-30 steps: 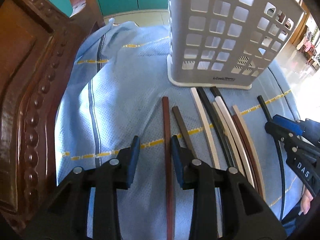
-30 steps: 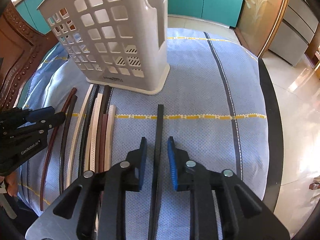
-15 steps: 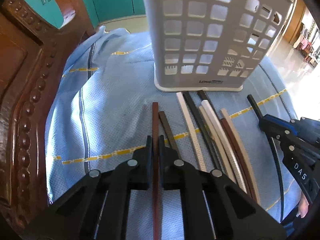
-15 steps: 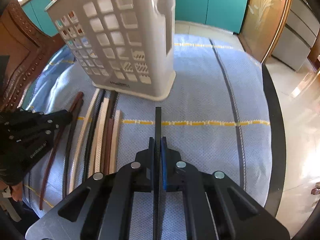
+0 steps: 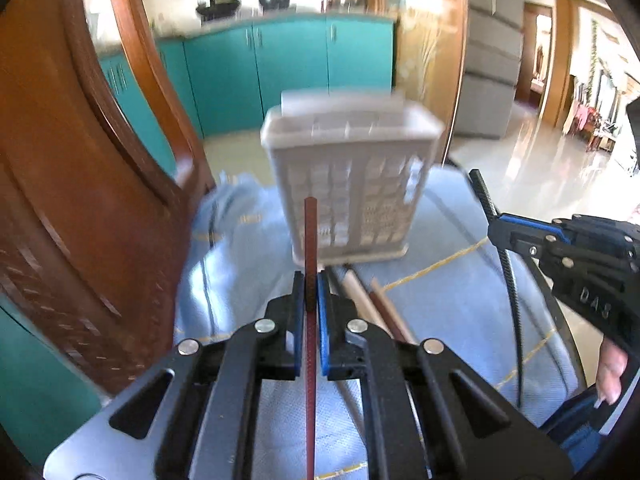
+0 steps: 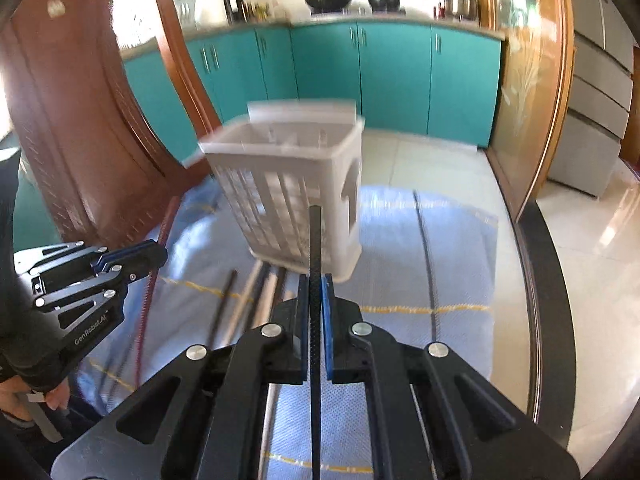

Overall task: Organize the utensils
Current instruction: 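Lift both held chopsticks and carry them over the white basket, then lower both chopsticks into the white basket and open both tools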

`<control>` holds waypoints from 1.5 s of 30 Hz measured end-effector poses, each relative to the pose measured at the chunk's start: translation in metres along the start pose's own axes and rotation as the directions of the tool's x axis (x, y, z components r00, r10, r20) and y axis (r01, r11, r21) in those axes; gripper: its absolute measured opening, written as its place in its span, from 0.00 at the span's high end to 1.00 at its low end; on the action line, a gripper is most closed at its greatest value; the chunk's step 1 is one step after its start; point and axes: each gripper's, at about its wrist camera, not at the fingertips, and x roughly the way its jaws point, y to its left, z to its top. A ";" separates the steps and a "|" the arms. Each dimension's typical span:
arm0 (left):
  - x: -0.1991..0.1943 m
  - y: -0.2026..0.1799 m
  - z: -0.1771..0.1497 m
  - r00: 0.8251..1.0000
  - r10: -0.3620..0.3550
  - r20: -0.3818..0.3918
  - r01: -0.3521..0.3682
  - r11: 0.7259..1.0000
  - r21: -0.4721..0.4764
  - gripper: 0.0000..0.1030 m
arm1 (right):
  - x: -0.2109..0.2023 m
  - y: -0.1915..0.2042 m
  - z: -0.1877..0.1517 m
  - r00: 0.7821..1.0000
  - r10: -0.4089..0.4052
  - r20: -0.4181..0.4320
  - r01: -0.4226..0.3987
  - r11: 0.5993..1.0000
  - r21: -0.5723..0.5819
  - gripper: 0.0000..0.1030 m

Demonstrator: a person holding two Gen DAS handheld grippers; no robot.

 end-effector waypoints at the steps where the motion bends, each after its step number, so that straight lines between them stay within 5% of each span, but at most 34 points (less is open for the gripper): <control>1: -0.016 -0.002 0.003 0.999 0.002 0.045 -0.003 1.000 0.003 0.93 | -0.011 -0.001 0.002 1.000 0.010 0.023 -0.010 1.000 0.005 0.94; 12: -0.115 0.013 0.066 0.950 -0.048 0.309 0.066 0.997 -0.049 0.93 | -0.103 -0.003 0.075 0.955 0.070 0.287 -0.085 0.996 0.038 0.93; 17: -0.131 0.029 0.109 0.924 -0.068 0.376 0.115 0.988 -0.104 0.93 | -0.123 -0.005 0.114 0.903 0.086 0.421 -0.128 0.989 0.074 0.93; 26: -0.123 0.073 0.157 0.874 -0.016 0.485 0.159 0.954 -0.255 0.93 | -0.092 -0.025 0.149 0.835 0.032 0.549 -0.155 0.972 0.179 0.93; 28: -0.109 0.075 0.164 0.874 0.006 0.486 0.148 0.950 -0.276 0.93 | -0.083 -0.028 0.150 0.831 0.022 0.555 -0.147 0.973 0.181 0.93; 31: -0.084 0.076 0.168 0.880 0.001 0.476 0.158 0.943 -0.294 0.93 | -0.060 -0.027 0.154 0.857 -0.014 0.515 -0.091 0.980 0.177 0.93; 38: -0.020 0.056 0.170 0.945 0.013 0.326 0.079 0.961 -0.266 0.93 | -0.003 -0.024 0.137 0.930 -0.079 0.360 0.023 0.987 0.158 0.93; 45: 0.007 0.032 0.149 0.968 0.051 0.245 0.004 0.976 -0.218 0.93 | 0.014 -0.017 0.106 0.935 -0.160 0.317 0.136 0.986 0.097 0.93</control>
